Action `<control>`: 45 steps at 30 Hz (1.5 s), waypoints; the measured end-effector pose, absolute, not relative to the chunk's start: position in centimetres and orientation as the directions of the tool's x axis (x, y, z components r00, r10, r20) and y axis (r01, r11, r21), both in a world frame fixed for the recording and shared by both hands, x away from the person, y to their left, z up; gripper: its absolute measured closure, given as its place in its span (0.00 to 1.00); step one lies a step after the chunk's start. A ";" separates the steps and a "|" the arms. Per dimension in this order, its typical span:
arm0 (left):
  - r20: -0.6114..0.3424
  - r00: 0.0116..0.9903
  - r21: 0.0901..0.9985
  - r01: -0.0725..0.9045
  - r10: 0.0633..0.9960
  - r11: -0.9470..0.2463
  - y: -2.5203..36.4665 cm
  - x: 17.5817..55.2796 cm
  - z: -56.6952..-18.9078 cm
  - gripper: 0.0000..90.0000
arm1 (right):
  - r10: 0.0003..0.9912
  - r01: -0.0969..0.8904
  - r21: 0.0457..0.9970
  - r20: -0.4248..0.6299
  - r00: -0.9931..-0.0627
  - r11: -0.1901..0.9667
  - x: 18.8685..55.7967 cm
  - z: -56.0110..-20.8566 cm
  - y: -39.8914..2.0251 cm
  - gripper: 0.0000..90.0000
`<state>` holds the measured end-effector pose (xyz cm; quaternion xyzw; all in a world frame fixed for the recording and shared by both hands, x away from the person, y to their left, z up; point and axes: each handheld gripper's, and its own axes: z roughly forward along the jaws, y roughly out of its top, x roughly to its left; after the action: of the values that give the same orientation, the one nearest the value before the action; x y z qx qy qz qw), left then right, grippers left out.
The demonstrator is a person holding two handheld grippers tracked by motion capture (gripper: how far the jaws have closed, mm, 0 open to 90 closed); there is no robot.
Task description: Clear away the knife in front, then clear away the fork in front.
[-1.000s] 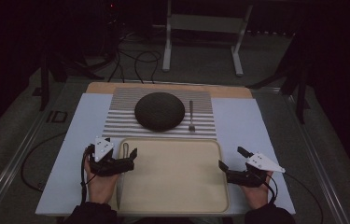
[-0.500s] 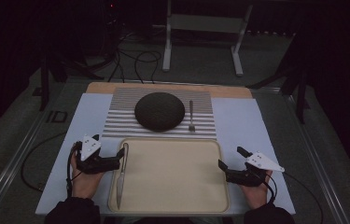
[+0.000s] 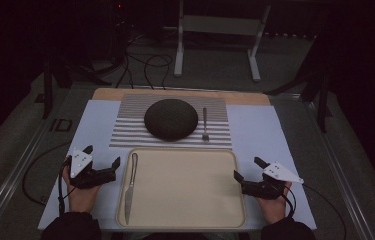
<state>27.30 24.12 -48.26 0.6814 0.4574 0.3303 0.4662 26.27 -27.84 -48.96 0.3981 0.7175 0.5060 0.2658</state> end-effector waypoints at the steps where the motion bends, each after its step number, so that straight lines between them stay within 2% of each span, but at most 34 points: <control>1: 0.024 0.363 0.938 0.315 0.931 -0.147 24.1 27.3 -48.3 0.00 | 0.840 0.302 0.938 0.021 -0.542 0.171 26.3 -49.0 -27.8 0.08; 14: 0.032 0.358 0.939 0.310 0.933 -0.151 23.5 26.9 -48.6 0.00 | 0.841 0.335 0.923 0.024 -0.540 0.189 27.0 -48.1 -27.2 0.09; 24: 0.041 0.361 0.936 0.312 0.932 -0.162 23.2 27.0 -49.1 0.00 | 0.857 0.373 0.900 0.001 -0.515 0.223 29.5 -46.0 -24.8 0.09; 26: 0.041 0.363 0.934 0.318 0.931 -0.165 23.2 27.1 -49.2 0.00 | 0.874 0.417 0.877 -0.007 -0.486 0.238 30.5 -45.2 -24.3 0.09; 35: 0.044 0.363 0.933 0.318 0.931 -0.168 23.2 27.1 -49.3 0.00 | 0.880 0.454 0.866 0.032 -0.473 0.212 33.0 -43.3 -23.1 0.09; 45: 0.043 0.363 0.934 0.317 0.931 -0.167 23.3 27.1 -49.3 0.00 | 0.877 0.434 0.869 0.001 -0.480 0.237 34.8 -41.5 -20.8 0.09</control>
<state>27.09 23.26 -49.26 0.6867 0.4542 0.3348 0.4583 34.81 -20.81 -41.47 0.4410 0.7435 0.4326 0.2560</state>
